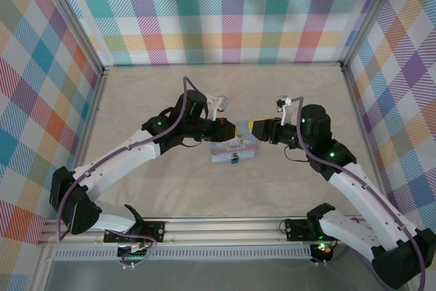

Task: Unlock a padlock with a key

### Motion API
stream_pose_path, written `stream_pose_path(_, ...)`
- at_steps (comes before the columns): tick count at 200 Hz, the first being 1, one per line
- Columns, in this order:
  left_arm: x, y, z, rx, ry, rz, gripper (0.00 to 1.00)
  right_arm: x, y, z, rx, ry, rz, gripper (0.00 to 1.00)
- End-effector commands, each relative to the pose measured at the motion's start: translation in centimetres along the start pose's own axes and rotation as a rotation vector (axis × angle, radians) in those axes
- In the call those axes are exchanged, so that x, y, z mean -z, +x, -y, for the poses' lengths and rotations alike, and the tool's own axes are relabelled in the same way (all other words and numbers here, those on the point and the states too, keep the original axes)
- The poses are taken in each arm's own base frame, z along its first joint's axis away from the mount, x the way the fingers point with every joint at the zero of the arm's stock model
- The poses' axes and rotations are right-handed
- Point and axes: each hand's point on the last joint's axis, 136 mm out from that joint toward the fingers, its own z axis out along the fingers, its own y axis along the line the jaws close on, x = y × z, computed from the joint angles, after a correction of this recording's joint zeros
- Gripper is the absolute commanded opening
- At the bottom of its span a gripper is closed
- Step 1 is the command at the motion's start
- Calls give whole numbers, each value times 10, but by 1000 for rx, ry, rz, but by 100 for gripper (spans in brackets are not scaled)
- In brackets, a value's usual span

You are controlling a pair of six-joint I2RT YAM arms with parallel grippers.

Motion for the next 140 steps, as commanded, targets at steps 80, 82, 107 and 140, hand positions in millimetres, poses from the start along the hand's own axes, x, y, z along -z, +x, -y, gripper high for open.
stream_pose_path(80, 16, -8, 43, -42, 183, -11, 0, -1, 11, -34, -35, -317, -30, 52)
stream_pose_path(82, 16, -9, 43, -40, 183, -11, 0, -1, 12, -34, -34, -318, -31, 52)
stream_pose_path(107, 18, -16, 47, -41, 209, 12, 0, 0, 14, -31, -37, -314, -29, 51)
stream_pose_path(140, 22, -19, 50, -37, 222, 27, 0, 0, 20, -30, -51, -323, -40, 52)
